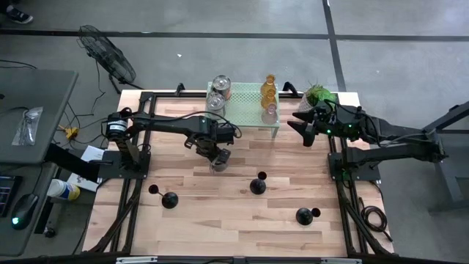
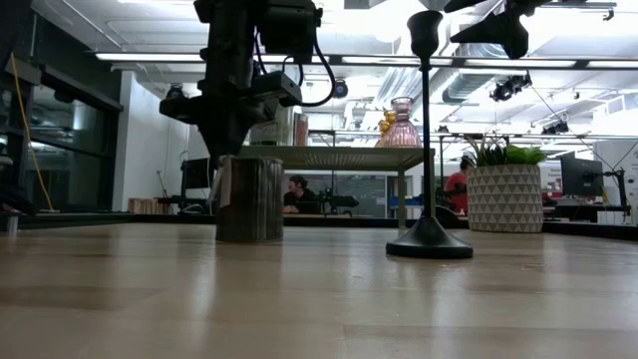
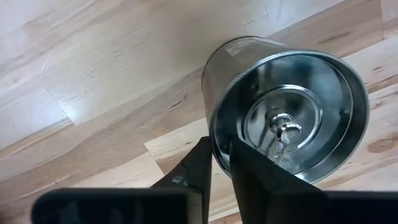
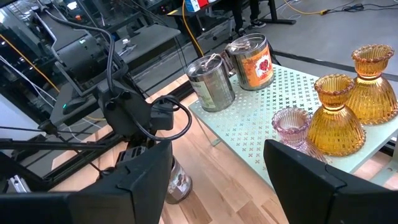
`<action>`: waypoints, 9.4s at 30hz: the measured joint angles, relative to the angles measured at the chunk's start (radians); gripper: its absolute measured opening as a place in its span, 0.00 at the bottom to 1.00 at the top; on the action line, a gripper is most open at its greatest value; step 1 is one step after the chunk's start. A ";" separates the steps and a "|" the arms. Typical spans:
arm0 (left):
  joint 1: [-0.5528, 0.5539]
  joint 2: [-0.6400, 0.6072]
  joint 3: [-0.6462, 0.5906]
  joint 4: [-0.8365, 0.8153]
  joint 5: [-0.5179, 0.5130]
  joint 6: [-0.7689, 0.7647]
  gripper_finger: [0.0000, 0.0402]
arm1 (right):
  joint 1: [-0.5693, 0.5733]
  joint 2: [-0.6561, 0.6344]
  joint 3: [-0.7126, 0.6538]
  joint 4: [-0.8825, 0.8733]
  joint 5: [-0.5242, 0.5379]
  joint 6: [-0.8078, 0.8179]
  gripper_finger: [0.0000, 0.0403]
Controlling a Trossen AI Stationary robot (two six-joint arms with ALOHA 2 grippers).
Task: Pick & Place candle stick holders
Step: Put the brown scented candle on the shelf, then put the left black candle holder on the shelf
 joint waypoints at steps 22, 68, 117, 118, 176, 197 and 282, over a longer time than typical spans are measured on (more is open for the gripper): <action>-0.001 0.000 0.000 0.013 0.021 0.159 0.00 | 0.000 0.000 0.000 0.000 0.000 -0.006 0.61; 0.000 0.016 0.196 -0.029 0.023 0.374 0.00 | 0.000 0.000 0.000 0.000 0.001 -0.006 0.61; 0.352 0.087 0.855 -0.169 -0.039 0.476 0.00 | 0.000 0.000 0.000 0.000 0.038 -0.006 0.61; 0.358 0.095 0.854 -0.169 -0.043 0.478 0.00 | 0.000 0.000 0.000 0.000 0.038 -0.006 0.61; 0.356 0.148 0.993 -0.197 -0.229 0.577 0.00 | 0.000 0.000 0.000 0.000 0.060 0.004 0.61; 0.169 0.023 0.986 -0.424 -0.358 0.623 0.00 | 0.000 -0.025 0.000 0.053 -0.056 -0.030 0.61; -0.128 -0.403 0.347 -0.467 -0.130 0.042 0.34 | 0.000 0.003 0.000 -0.143 -0.070 -0.031 0.61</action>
